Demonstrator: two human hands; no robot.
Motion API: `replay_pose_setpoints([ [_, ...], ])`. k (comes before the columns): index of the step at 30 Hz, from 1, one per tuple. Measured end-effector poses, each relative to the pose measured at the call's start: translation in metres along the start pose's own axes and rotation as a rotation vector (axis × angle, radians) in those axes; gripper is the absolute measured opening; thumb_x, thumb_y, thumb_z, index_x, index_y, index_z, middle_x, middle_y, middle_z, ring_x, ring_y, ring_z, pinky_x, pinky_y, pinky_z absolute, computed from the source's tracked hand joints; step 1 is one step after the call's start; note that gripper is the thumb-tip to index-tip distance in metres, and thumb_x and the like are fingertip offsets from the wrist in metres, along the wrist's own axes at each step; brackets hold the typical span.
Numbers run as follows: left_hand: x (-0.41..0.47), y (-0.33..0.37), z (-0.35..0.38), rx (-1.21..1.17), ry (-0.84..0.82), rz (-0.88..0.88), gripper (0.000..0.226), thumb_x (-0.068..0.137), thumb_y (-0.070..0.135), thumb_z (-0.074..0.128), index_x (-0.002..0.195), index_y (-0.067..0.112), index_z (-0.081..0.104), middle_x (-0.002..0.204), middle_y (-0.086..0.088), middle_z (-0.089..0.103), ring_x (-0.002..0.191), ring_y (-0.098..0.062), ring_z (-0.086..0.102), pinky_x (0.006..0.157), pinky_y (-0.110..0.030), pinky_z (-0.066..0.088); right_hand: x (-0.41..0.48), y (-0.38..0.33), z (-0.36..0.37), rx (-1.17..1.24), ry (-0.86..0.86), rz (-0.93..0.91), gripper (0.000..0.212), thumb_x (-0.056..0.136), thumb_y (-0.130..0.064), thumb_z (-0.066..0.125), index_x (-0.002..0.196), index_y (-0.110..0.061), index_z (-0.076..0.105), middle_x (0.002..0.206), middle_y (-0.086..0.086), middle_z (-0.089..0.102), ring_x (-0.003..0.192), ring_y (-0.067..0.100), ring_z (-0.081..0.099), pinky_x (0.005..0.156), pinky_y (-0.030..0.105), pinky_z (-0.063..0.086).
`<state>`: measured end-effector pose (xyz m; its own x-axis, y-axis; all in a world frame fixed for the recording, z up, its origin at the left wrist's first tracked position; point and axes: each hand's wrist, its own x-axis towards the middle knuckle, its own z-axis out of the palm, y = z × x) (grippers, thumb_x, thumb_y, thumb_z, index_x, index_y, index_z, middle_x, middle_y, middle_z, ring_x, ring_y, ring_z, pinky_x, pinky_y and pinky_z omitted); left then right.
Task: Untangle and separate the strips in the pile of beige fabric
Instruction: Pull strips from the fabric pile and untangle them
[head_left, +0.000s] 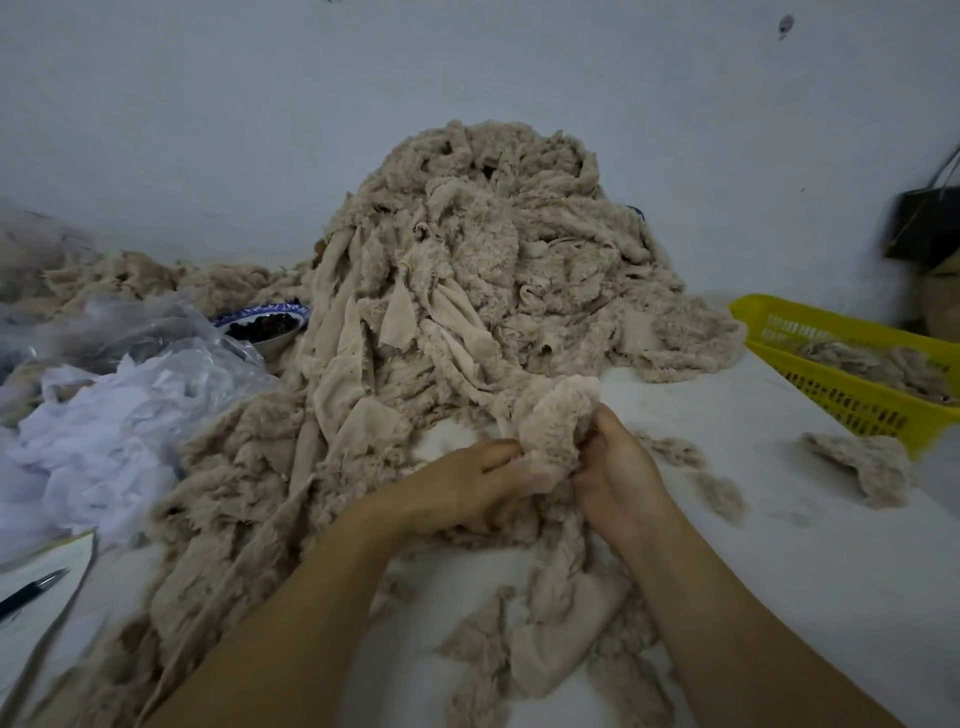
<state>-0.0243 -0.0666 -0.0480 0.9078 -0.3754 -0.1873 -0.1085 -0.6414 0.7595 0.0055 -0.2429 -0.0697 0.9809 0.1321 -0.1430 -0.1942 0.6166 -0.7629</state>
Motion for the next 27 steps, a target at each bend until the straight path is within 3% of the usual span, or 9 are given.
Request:
replay_pose_setpoints([
  [3, 0.01, 0.003, 0.004, -0.187, 0.256, -0.047, 0.05, 0.091, 0.066, 0.045, 0.119, 0.029, 0.064, 0.118, 0.021, 0.058, 0.11, -0.003, 0.053, 0.084, -0.015, 0.04, -0.001, -0.001, -0.001, 0.072, -0.025, 0.071, 0.044, 0.106, -0.033, 0.034, 0.125, -0.003, 0.061, 0.121, 0.017, 0.07, 0.111, 0.028, 0.068, 0.085, 0.037, 0.057],
  [5, 0.019, 0.003, 0.007, -0.16, 0.428, -0.051, 0.036, 0.094, 0.054, 0.054, 0.111, 0.023, 0.061, 0.112, 0.011, 0.061, 0.105, -0.01, 0.058, 0.076, -0.019, 0.043, -0.002, -0.001, -0.001, 0.126, -0.039, 0.092, 0.044, 0.105, -0.032, 0.036, 0.124, -0.002, 0.062, 0.118, 0.018, 0.071, 0.105, 0.028, 0.07, 0.077, 0.036, 0.06],
  [7, 0.023, 0.003, 0.013, -0.186, 0.448, -0.111, 0.034, 0.094, 0.047, 0.06, 0.117, 0.023, 0.054, 0.114, 0.006, 0.059, 0.103, -0.013, 0.058, 0.074, -0.023, 0.042, -0.001, 0.0, -0.003, 0.172, -0.05, 0.087, 0.044, 0.103, -0.031, 0.038, 0.123, -0.002, 0.065, 0.12, 0.018, 0.07, 0.109, 0.029, 0.069, 0.089, 0.041, 0.056],
  [10, 0.025, -0.001, 0.016, -0.308, 0.505, -0.093, 0.021, 0.095, 0.04, 0.062, 0.089, 0.02, 0.065, 0.089, 0.005, 0.067, 0.084, -0.014, 0.062, 0.072, -0.027, 0.047, 0.0, 0.0, -0.009, 0.24, -0.083, 0.088, 0.051, 0.1, -0.039, 0.04, 0.117, -0.003, 0.072, 0.116, 0.014, 0.072, 0.11, 0.031, 0.068, 0.098, 0.048, 0.05],
  [13, 0.023, 0.006, 0.003, -0.779, 0.594, -0.064, 0.021, 0.097, 0.026, 0.06, 0.085, 0.01, 0.066, 0.085, -0.006, 0.073, 0.081, -0.02, 0.067, 0.074, -0.031, 0.055, -0.003, -0.003, -0.009, 0.258, -0.126, 0.094, 0.051, 0.096, -0.045, 0.051, 0.113, -0.004, 0.074, 0.109, 0.013, 0.074, 0.105, 0.031, 0.07, 0.09, 0.047, 0.056],
  [15, 0.022, 0.008, -0.012, -1.123, 0.619, -0.013, 0.018, 0.1, 0.02, 0.055, 0.089, 0.009, 0.063, 0.079, -0.007, 0.071, 0.072, -0.018, 0.067, 0.071, -0.031, 0.057, -0.004, -0.003, -0.006, 0.241, -0.135, 0.093, 0.033, 0.095, -0.031, 0.055, 0.108, -0.009, 0.076, 0.092, 0.01, 0.075, 0.088, 0.027, 0.074, 0.078, 0.041, 0.06],
  [18, 0.021, 0.005, -0.03, -1.402, 0.672, -0.016, 0.022, 0.104, 0.019, 0.046, 0.084, 0.014, 0.053, 0.058, 0.001, 0.055, 0.053, -0.011, 0.053, 0.064, -0.029, 0.051, -0.002, -0.003, -0.003, 0.182, -0.075, 0.051, 0.019, 0.094, -0.017, 0.056, 0.092, -0.014, 0.074, 0.1, 0.015, 0.075, 0.085, 0.03, 0.074, 0.074, 0.044, 0.062],
  [22, 0.021, 0.003, -0.037, -1.39, 0.765, -0.033, 0.028, 0.107, 0.022, 0.04, 0.082, 0.014, 0.049, 0.051, 0.005, 0.045, 0.045, -0.009, 0.04, 0.054, -0.023, 0.041, 0.002, -0.005, 0.002, 0.155, -0.005, 0.013, 0.025, 0.094, -0.019, 0.056, 0.072, -0.019, 0.066, 0.087, 0.013, 0.075, 0.073, 0.028, 0.074, 0.065, 0.042, 0.062],
  [27, 0.013, -0.002, -0.032, -0.933, 0.813, -0.073, 0.023, 0.103, 0.033, 0.049, 0.085, 0.025, 0.061, 0.074, 0.006, 0.07, 0.073, -0.015, 0.064, 0.063, -0.029, 0.051, 0.0, -0.005, -0.008, -0.238, 0.143, -0.184, 0.032, 0.1, -0.02, 0.05, 0.08, -0.025, 0.073, 0.1, 0.015, 0.067, 0.087, 0.033, 0.063, 0.068, 0.039, 0.052],
])
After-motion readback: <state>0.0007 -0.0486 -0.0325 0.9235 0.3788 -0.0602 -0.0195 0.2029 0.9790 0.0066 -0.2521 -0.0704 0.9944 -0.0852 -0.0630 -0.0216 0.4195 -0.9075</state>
